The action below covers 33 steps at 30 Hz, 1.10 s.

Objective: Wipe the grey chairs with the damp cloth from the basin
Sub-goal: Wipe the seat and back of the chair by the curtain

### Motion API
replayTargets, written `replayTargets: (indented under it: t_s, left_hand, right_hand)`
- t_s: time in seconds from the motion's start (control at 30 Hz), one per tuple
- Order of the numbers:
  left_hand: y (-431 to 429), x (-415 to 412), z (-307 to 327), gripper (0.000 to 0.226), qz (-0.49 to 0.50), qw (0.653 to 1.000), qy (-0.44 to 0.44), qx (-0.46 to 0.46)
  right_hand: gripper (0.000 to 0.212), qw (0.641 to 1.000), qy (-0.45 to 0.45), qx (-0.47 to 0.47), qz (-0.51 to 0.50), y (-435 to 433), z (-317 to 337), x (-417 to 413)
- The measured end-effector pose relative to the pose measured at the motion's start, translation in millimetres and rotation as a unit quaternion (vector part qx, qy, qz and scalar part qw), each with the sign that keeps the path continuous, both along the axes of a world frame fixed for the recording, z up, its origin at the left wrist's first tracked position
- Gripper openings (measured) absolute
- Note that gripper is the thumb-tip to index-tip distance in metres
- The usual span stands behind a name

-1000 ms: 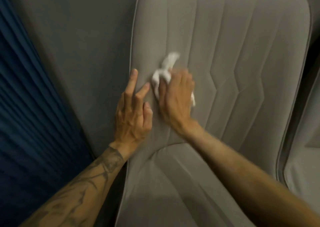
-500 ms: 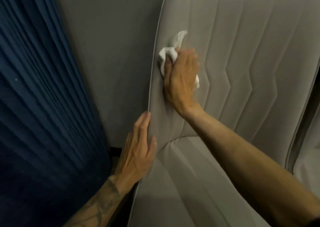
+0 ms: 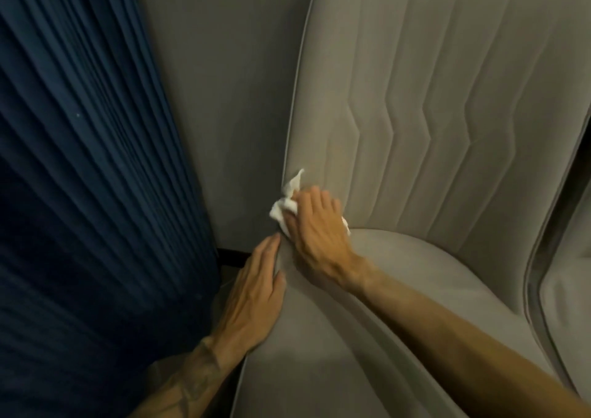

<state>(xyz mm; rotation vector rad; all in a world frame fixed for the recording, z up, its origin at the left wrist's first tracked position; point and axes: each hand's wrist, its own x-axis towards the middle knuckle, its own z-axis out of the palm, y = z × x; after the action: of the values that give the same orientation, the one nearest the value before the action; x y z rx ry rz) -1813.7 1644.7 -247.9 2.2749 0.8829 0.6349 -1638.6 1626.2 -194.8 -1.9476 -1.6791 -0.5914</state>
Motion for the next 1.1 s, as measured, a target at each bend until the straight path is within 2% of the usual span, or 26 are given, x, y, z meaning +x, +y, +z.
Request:
replayTargets:
  t_s: [0.1, 0.17, 0.23, 0.27, 0.33, 0.4, 0.5, 0.63, 0.73, 0.8, 0.87, 0.93, 0.97, 1.0, 1.1]
  left_hand:
    - [-3.3, 2.4, 2.4, 0.064, 0.008, 1.000, 0.013, -0.008]
    - [-6.2, 4.0, 4.1, 0.066, 0.017, 1.000, 0.026, -0.004]
    - [-9.7, 4.6, 1.3, 0.066, 0.025, 0.999, 0.037, -0.007]
    - [-12.0, 4.3, -0.8, 0.066, 0.028, 0.999, 0.041, -0.006]
    - [-14.8, 4.6, -5.1, 0.064, 0.028, 0.999, 0.036, -0.001]
    - [-14.0, 4.3, -6.2, 0.060, 0.032, 0.999, 0.031, -0.014]
    - [-10.0, -2.8, -8.6, 0.059, 0.029, 0.998, 0.040, -0.026]
    - [-14.2, -12.6, -21.6, 0.065, 0.006, 0.998, 0.064, -0.020]
    - [-12.7, -11.5, -25.1, 0.061, 0.010, 0.998, 0.062, -0.025]
    - [-12.0, -16.9, -20.9, 0.056, 0.001, 0.997, 0.043, -0.068]
    - [-12.1, -12.4, -20.1, 0.061, 0.000, 0.994, 0.048, -0.101]
    - [-11.9, -11.5, -15.0, 0.057, 0.104, 0.974, 0.117, -0.164]
    - [-10.7, -17.1, -10.9, 0.054, 0.166, 0.941, 0.170, -0.242]
    - [-15.7, -18.5, -2.3, 0.052, 0.202, 0.912, 0.191, -0.303]
    - [-46.9, -34.0, 27.8, 0.052, 0.141, 0.927, 0.139, -0.318]
  right_hand:
    - [0.042, 0.982, -0.089, -0.150, 0.076, -35.0, -11.8, 23.6]
    - [0.045, 0.974, -0.055, -0.218, 0.008, -47.2, -19.6, 45.7]
    - [0.041, 0.972, 0.019, -0.220, -0.078, -51.6, -24.2, 53.3]
    - [0.037, 0.976, 0.046, -0.198, -0.072, -51.7, -26.1, 44.0]
    - [0.031, 0.982, 0.057, -0.182, -0.005, -48.2, -36.2, 12.7]
    - [0.038, 0.976, 0.077, -0.195, 0.061, -52.9, -43.1, -7.5]
    - [0.044, 0.966, 0.136, -0.208, 0.071, -54.9, -34.2, 6.6]
    - [0.041, 0.971, 0.107, -0.211, -0.038, -47.5, -40.4, 7.5]
    - [0.052, 0.976, 0.132, -0.174, -0.009, -59.8, -47.8, -26.9]
    - [0.048, 0.980, 0.144, -0.138, 0.003, -71.3, -49.8, -46.2]
    - [0.035, 0.978, 0.162, -0.131, 0.005, -77.5, -45.3, -61.1]
    - [0.030, 0.970, 0.197, -0.140, 0.017, -80.9, -39.6, -72.9]
    - [0.031, 0.971, 0.194, -0.139, 0.021, -82.3, -37.6, -79.1]
    - [0.035, 0.971, 0.178, -0.159, 0.024, -85.0, -34.1, -86.3]
    - [0.044, 0.954, 0.123, -0.272, 0.036, -99.1, -23.6, -108.5]
